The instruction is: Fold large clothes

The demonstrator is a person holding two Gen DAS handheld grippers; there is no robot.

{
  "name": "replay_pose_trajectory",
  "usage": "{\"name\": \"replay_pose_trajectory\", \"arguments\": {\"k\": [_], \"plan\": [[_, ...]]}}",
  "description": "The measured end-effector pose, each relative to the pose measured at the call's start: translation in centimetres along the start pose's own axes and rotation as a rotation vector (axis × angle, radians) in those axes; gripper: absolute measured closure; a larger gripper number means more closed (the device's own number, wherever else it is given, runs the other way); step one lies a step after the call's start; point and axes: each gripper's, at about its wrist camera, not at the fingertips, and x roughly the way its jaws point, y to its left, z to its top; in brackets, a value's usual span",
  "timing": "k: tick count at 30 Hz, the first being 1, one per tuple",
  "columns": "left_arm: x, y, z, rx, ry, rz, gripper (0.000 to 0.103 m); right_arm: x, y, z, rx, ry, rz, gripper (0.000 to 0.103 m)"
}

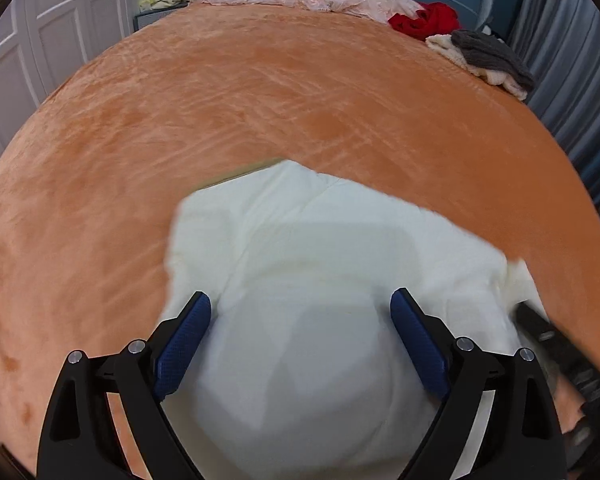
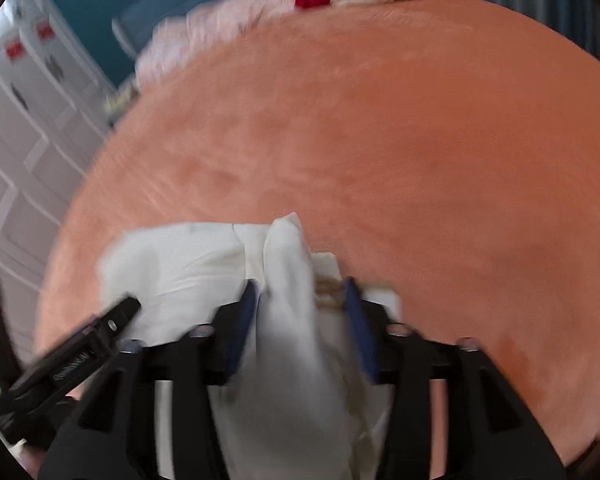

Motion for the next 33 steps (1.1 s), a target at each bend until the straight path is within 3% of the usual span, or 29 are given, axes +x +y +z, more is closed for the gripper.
{"name": "replay_pose_trajectory", "arguments": {"k": [1, 3, 8, 11, 14, 20, 21, 23, 25, 28, 33], "plan": [[-1.3, 1.0, -0.5, -0.01, 0.01, -0.036, 0.014, -1.3, -0.6, -0.3, 0.014, -0.006, 0.017, 0.025], [-3.2, 3.3, -1.8, -0.061, 0.046, -0.104, 0.014, -3.4, -2.2, -1.5, 0.02, 0.033, 0.041, 0.021], [-4.3, 8.4, -5.9, -0.271, 0.143, -0.25, 0.014, -3.6, -5.8, -4.8, 0.103, 0.2, 0.102, 0.021], [-3.6, 10.1, -8.5, -0.429, 0.191, -0.386, 0.014, -2.9, -6.9, -6.3, 0.189, 0.24, 0.178, 0.02], [-3.1, 10.0, -9.8, -0.483, 0.219, -0.462, 0.014, -2.0, -7.4, -7.1, 0.276, 0.269, 0.264, 0.02], [-3.0, 8.8, -10.0, -0.442, 0.215, -0.474, 0.011, -0.7, -7.2, -7.8, 0.335, 0.293, 0.354, 0.019], [-3.0, 8.5, -9.9, -0.43, 0.215, -0.466, 0.011, -0.4, -7.1, -8.0, 0.343, 0.295, 0.361, 0.023], [-3.3, 7.9, -9.5, -0.398, 0.21, -0.445, 0.013, -0.3, -6.5, -8.0, 0.317, 0.284, 0.349, 0.043], [-4.4, 7.0, -9.1, -0.341, 0.178, -0.409, 0.019, -1.5, -5.7, -7.5, 0.256, 0.256, 0.332, 0.069], [-7.1, 5.0, -8.3, -0.195, 0.089, -0.353, 0.032, -4.0, -3.8, -6.3, 0.13, 0.203, 0.288, 0.076], [-11.5, 4.1, -6.1, -0.117, -0.045, -0.358, 0.036, -8.4, -0.3, -3.9, 0.007, 0.085, 0.269, 0.077]]}}
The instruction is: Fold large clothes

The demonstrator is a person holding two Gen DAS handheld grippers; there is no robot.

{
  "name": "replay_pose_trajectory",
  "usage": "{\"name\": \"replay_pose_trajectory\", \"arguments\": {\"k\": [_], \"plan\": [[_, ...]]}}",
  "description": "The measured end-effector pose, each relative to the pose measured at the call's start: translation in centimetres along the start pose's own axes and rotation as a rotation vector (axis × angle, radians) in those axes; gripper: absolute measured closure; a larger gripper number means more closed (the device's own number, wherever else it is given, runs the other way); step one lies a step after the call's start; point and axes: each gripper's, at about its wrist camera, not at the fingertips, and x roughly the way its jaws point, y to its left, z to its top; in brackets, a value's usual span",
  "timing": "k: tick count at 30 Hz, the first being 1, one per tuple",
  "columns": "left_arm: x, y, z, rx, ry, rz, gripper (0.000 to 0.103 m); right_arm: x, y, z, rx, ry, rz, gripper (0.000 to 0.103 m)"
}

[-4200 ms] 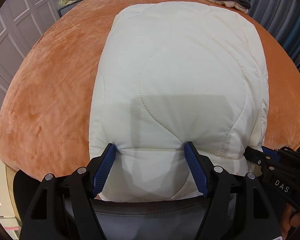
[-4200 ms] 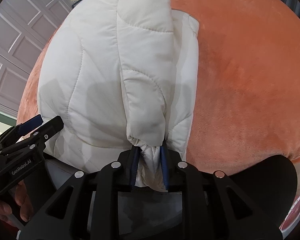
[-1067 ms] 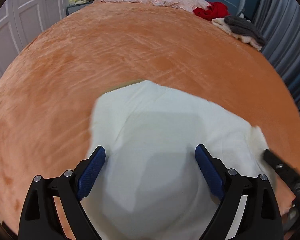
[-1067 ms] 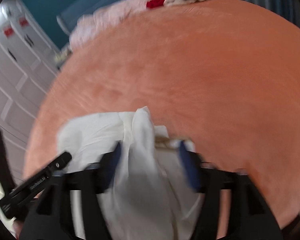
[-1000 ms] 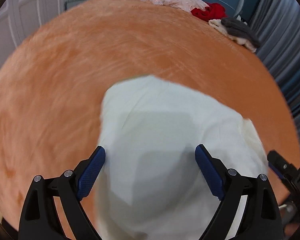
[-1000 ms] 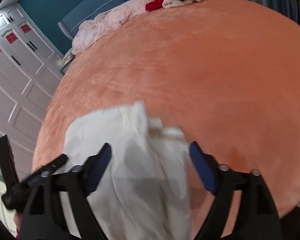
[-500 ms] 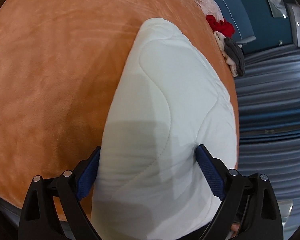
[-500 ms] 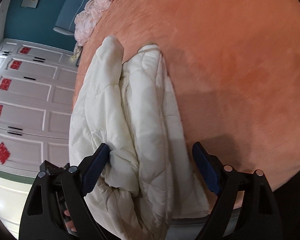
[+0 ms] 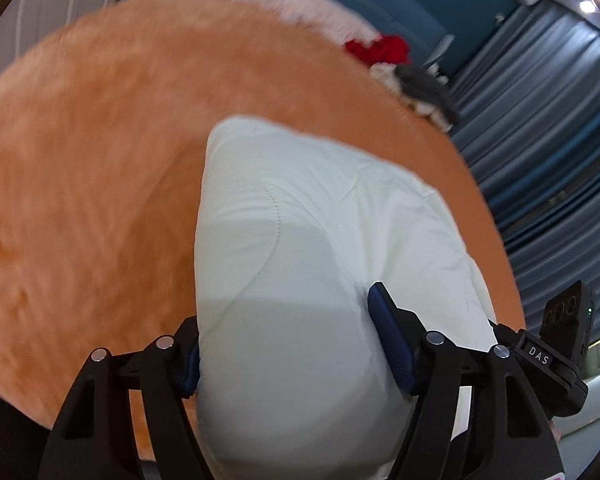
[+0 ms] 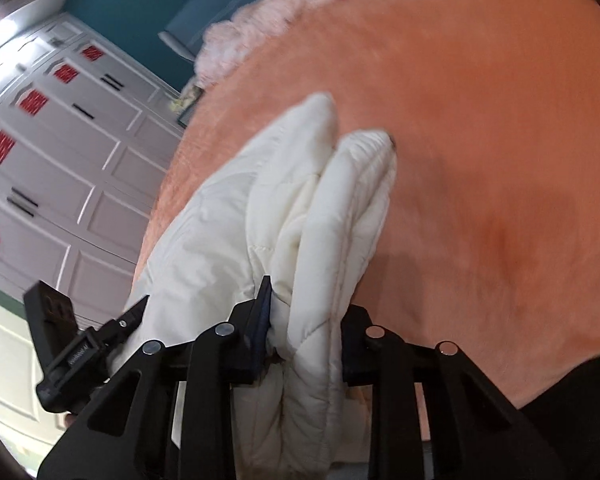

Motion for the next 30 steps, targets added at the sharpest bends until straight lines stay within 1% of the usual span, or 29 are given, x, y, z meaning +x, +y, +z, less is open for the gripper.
{"name": "replay_pose_trajectory", "arguments": {"k": [2, 5, 7, 9, 11, 12, 13, 14, 16, 19, 22, 26, 29, 30], "plan": [[-1.3, -0.9, 1.3, 0.032, -0.05, -0.011, 0.037, -0.9, 1.2, 1.1, -0.027, -0.034, 0.013, 0.077], [-3.6, -2.7, 3.8, 0.101, -0.155, -0.027, 0.037, -2.1, 3.4, 3.2, -0.08, -0.092, 0.047, 0.077], [-4.6, -3.3, 5.3, 0.138, -0.208, -0.034, 0.037, -2.4, 4.8, 4.8, -0.107, -0.122, 0.073, 0.077], [-5.3, -3.2, 6.9, 0.163, -0.246, -0.043, 0.037, -1.9, 6.3, 6.8, -0.131, -0.15, 0.099, 0.077], [-5.3, -2.8, 8.6, 0.168, -0.271, -0.053, 0.037, -1.1, 7.3, 8.1, -0.153, -0.166, 0.107, 0.077], [-4.9, -2.3, 9.8, 0.164, -0.282, -0.059, 0.037, -0.5, 7.9, 8.8, -0.163, -0.173, 0.108, 0.077], [-4.7, -1.7, 10.1, 0.16, -0.286, -0.062, 0.037, 0.3, 8.2, 9.5, -0.169, -0.177, 0.11, 0.077], [-4.1, -1.0, 11.2, 0.156, -0.291, -0.065, 0.037, 1.3, 8.3, 10.3, -0.167, -0.175, 0.114, 0.077], [-3.2, 0.6, 12.5, 0.148, -0.287, -0.068, 0.037, 3.4, 8.7, 11.6, -0.158, -0.165, 0.117, 0.076], [-0.8, 3.3, 14.4, 0.119, -0.263, -0.068, 0.037, 6.8, 8.8, 12.9, -0.158, -0.139, 0.098, 0.076], [2.0, 6.4, 15.2, 0.058, -0.225, -0.067, 0.037, 10.9, 8.6, 13.4, -0.161, -0.099, 0.068, 0.076], [5.7, 9.5, 14.9, -0.006, -0.169, -0.052, 0.037, 15.3, 7.8, 13.2, -0.164, -0.037, 0.027, 0.076], [8.5, 11.7, 13.8, -0.035, -0.112, -0.025, 0.037, 18.4, 6.1, 12.2, -0.146, 0.022, -0.002, 0.076], [9.0, 12.1, 13.2, -0.036, -0.105, -0.021, 0.037, 19.1, 5.4, 11.6, -0.137, 0.038, -0.007, 0.074]]}}
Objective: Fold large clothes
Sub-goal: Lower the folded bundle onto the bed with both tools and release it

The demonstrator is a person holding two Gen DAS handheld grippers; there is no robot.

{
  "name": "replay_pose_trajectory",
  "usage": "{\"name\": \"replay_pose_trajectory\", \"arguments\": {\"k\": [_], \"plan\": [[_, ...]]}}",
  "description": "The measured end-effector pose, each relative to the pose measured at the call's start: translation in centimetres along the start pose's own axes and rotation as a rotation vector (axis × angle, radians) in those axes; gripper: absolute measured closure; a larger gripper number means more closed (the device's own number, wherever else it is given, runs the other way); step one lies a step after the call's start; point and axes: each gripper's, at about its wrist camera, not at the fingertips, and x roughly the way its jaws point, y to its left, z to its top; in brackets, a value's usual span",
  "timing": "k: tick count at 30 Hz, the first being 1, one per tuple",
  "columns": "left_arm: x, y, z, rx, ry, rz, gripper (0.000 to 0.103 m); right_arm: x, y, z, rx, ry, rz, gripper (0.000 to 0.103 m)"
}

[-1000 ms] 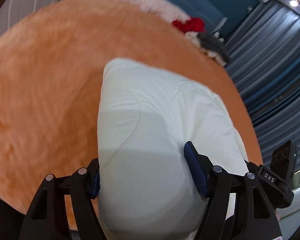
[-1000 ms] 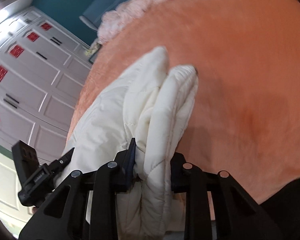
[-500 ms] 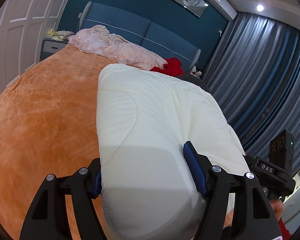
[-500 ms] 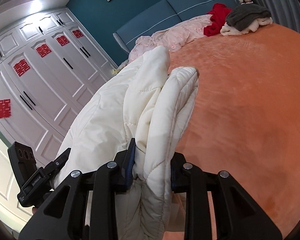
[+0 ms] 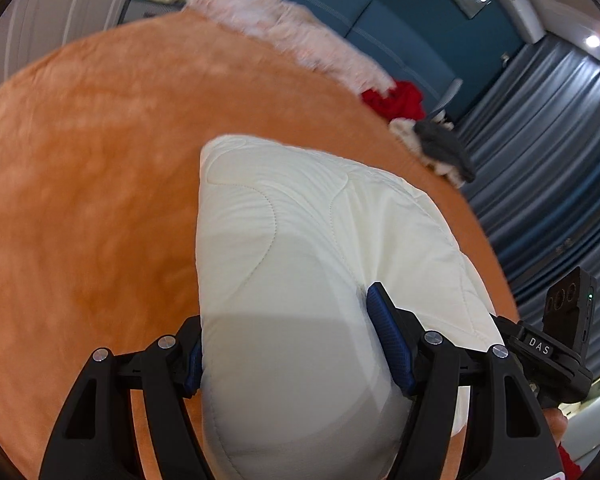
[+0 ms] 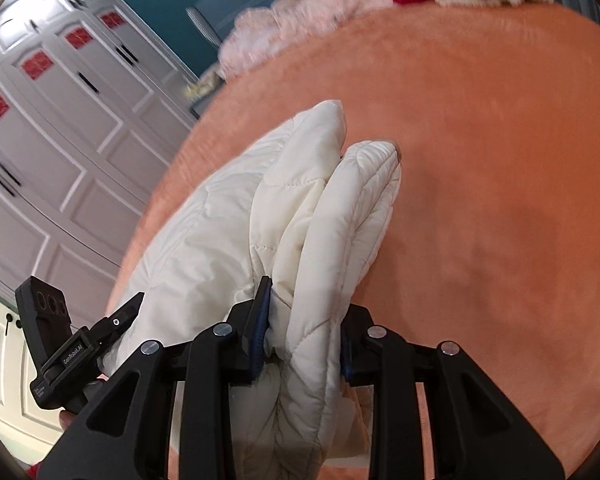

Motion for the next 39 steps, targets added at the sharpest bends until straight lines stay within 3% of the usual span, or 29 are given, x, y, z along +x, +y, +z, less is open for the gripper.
{"name": "replay_pose_trajectory", "arguments": {"k": [7, 12, 14, 17, 19, 24, 30, 34, 39], "plan": [[0.0, 1.1, -2.7, 0.015, 0.018, 0.031, 0.029, 0.1, -2.9, -2.4, 0.098, 0.023, 0.024, 0.051], [-4.1, -0.2, -1.9, 0.061, -0.011, 0.125, 0.03, -4.7, -2.6, -2.5, 0.073, -0.009, -0.058, 0.045], [-5.7, -1.5, -0.9, 0.109, -0.044, 0.188, 0.03, -7.1, -1.3, -2.1, 0.003, -0.054, -0.127, 0.045], [-6.9, -5.0, 1.7, 0.192, -0.112, 0.316, 0.03, -8.1, 2.3, -0.6, -0.126, -0.1, -0.165, 0.06], [-6.2, -6.7, 3.3, 0.221, -0.134, 0.362, 0.03, -7.5, 4.9, 0.6, -0.196, -0.117, -0.178, 0.067], [-0.6, -9.4, 5.9, 0.254, -0.124, 0.45, 0.03, -2.1, 9.3, 3.7, -0.302, -0.122, -0.244, 0.068], [7.5, -7.3, 5.7, 0.249, -0.007, 0.539, 0.03, 5.0, 6.7, 5.2, -0.226, -0.058, -0.356, 0.068], [8.7, -6.0, 4.9, 0.203, -0.041, 0.527, 0.021, 7.4, 3.9, 3.7, -0.205, -0.071, -0.357, 0.061], [10.2, -6.0, 3.9, 0.229, -0.079, 0.555, 0.018, 8.9, 2.9, 2.8, -0.198, -0.105, -0.354, 0.059]]}}
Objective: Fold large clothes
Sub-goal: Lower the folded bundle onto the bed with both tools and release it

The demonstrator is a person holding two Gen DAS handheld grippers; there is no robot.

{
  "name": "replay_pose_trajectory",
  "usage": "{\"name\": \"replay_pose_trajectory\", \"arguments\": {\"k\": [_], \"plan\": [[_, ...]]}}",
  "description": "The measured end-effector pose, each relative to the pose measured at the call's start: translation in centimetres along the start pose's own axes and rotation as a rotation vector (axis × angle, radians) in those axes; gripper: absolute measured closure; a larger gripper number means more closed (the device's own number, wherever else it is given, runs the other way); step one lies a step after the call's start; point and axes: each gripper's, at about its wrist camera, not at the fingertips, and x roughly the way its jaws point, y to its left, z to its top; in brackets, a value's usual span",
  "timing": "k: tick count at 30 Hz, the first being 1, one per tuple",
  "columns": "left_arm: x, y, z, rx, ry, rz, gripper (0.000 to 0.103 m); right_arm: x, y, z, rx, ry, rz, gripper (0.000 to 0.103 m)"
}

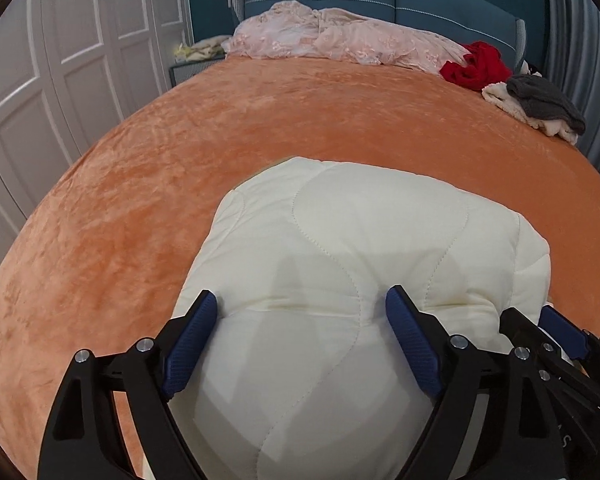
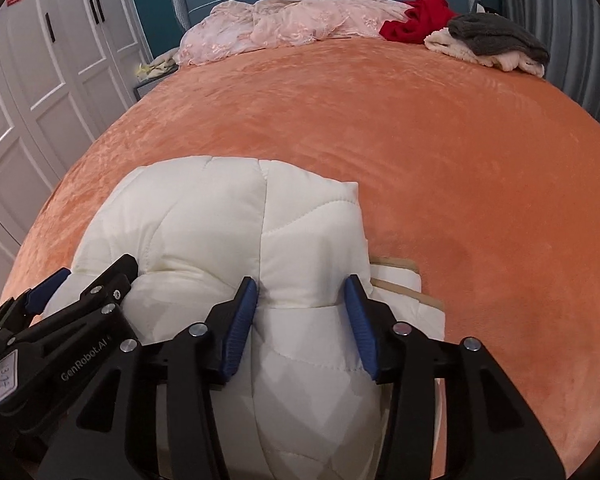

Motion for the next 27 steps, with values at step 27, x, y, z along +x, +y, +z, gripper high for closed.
{"name": "replay_pose_trajectory", "arguments": {"k": [27], "plan": [[1.6, -0.8, -0.8, -0.01, -0.022, 0.033, 0.016, 1.3, 0.3, -0.7, -0.014, -0.058, -0.038, 0.057]]}}
